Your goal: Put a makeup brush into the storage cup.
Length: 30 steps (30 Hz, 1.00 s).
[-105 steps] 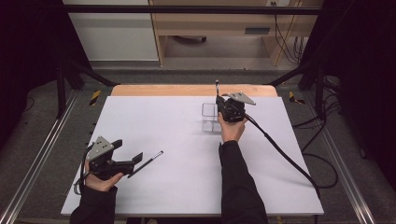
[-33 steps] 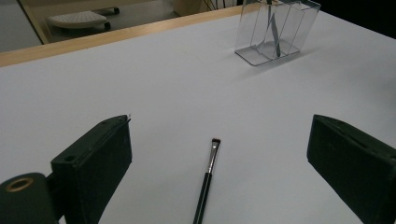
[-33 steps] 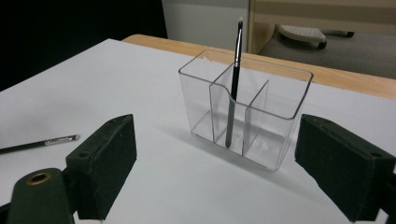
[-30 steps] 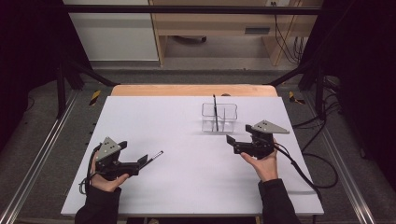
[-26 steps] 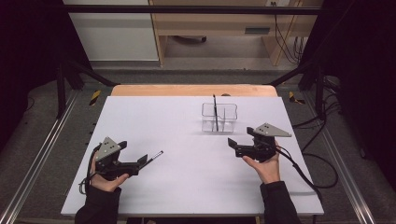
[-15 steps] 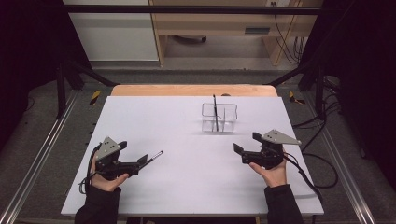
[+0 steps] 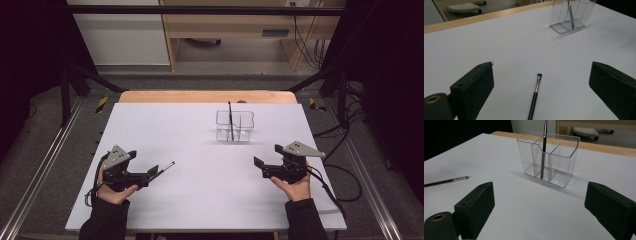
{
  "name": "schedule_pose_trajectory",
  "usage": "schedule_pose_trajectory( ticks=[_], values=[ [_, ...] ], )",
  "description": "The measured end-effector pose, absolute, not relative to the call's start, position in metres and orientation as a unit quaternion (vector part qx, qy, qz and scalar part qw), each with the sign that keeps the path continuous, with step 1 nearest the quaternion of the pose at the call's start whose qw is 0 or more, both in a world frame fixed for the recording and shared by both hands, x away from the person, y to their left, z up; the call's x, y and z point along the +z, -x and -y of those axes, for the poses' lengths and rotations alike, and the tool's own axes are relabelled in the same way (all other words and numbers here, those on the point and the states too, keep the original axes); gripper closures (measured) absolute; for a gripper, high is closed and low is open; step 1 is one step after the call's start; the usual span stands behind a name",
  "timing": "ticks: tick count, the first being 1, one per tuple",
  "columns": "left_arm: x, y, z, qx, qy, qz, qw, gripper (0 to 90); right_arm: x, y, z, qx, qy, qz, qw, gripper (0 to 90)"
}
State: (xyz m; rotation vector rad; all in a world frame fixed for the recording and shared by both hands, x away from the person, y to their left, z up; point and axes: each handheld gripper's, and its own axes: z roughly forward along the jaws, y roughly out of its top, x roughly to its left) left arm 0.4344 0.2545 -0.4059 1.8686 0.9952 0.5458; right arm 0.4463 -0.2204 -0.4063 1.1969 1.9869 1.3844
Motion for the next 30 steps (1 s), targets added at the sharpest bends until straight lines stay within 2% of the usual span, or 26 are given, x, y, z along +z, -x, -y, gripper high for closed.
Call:
schedule_pose_trajectory(
  ticks=[13,30],
  values=[
    [-0.402,-0.444,-0.255,0.214,-0.774,-0.403,0.439,5.1,-0.402,-0.443,0.224,0.498,-0.438,-0.714,0.224,9.8],
    [-0.413,-0.465,-0.246,0.195,-0.814,-0.398,0.375,5.9,-0.400,-0.442,0.220,0.493,-0.433,-0.721,0.223,9.5]
  ],
)
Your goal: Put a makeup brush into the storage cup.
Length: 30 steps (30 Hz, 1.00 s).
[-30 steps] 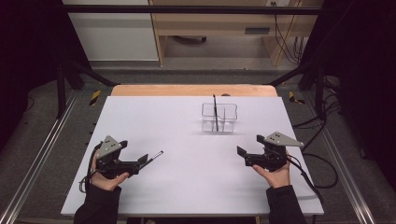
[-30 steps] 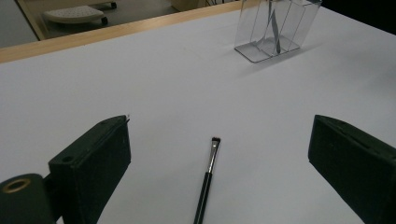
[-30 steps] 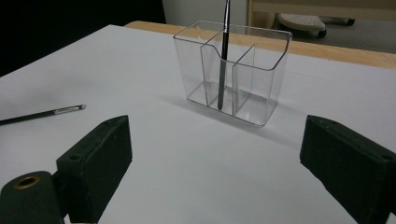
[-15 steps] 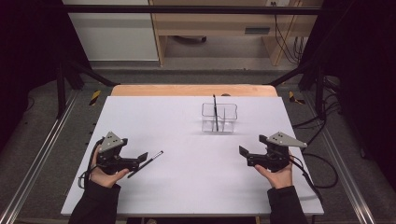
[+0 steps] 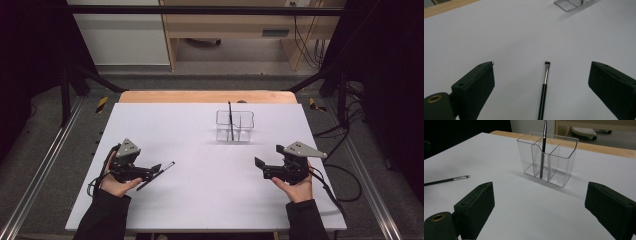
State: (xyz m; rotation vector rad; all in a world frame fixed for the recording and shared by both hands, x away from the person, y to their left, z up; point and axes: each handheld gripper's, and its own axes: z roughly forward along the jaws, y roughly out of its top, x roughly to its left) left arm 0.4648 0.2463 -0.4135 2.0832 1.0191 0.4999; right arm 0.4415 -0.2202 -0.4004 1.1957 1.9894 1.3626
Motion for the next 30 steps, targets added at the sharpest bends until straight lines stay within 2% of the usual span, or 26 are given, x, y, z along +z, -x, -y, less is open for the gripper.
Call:
schedule_pose_trajectory(
  ticks=[8,22,30],
  values=[
    [-0.426,-0.470,-0.242,0.190,-0.838,-0.394,0.326,5.8,-0.399,-0.441,0.222,0.493,-0.433,-0.721,0.224,9.6],
    [-0.441,-0.472,-0.236,0.174,-0.856,-0.389,0.291,11.7,-0.401,-0.442,0.220,0.491,-0.432,-0.724,0.220,9.6],
    [-0.448,-0.474,-0.233,0.169,-0.866,-0.386,0.268,20.7,-0.401,-0.442,0.220,0.492,-0.432,-0.724,0.217,9.7]
  ],
)
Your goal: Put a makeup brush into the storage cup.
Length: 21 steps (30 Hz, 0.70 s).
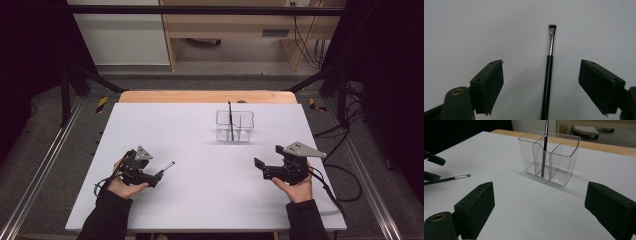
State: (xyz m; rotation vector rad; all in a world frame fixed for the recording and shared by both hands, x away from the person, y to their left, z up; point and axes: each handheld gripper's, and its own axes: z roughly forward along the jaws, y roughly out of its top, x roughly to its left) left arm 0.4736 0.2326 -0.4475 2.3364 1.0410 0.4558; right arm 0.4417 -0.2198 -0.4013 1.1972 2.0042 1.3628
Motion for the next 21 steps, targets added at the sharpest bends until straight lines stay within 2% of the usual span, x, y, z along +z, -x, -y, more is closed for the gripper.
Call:
schedule_pose_trajectory(
  ticks=[10,14,21],
  values=[
    [-0.4531,-0.4740,-0.2293,0.164,-0.877,-0.379,0.245,33.5,-0.4032,-0.4427,0.2192,0.488,-0.433,-0.727,0.215,9.7],
    [-0.4539,-0.4741,-0.2290,0.160,-0.880,-0.376,0.243,45.9,-0.4034,-0.4427,0.2189,0.488,-0.433,-0.727,0.215,9.8],
    [-0.4562,-0.4748,-0.2284,0.150,-0.884,-0.377,0.233,55.8,-0.4042,-0.4430,0.2181,0.487,-0.432,-0.728,0.215,9.7]
  ],
)
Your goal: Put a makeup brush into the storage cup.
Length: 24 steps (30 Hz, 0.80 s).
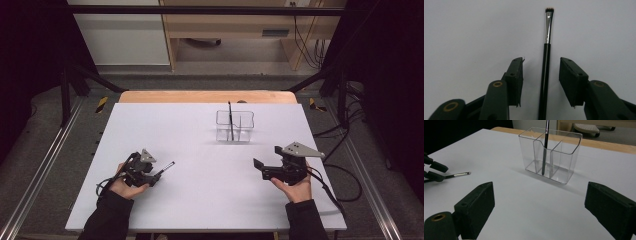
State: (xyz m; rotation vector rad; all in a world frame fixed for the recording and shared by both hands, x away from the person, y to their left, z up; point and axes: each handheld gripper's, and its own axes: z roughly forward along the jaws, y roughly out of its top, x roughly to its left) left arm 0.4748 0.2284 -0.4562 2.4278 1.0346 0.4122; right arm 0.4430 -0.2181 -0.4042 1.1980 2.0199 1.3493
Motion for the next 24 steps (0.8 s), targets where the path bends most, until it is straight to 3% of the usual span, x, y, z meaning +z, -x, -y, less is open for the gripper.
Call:
schedule_pose_trajectory(
  ticks=[12,24],
  values=[
    [-0.4565,-0.4750,-0.2277,0.125,-0.885,-0.384,0.231,75.4,-0.4042,-0.4428,0.2178,0.486,-0.432,-0.728,0.214,9.8],
    [-0.4553,-0.4737,-0.2242,0.122,-0.882,-0.397,0.222,82.8,-0.4041,-0.4427,0.2178,0.487,-0.433,-0.728,0.213,9.7]
  ],
)
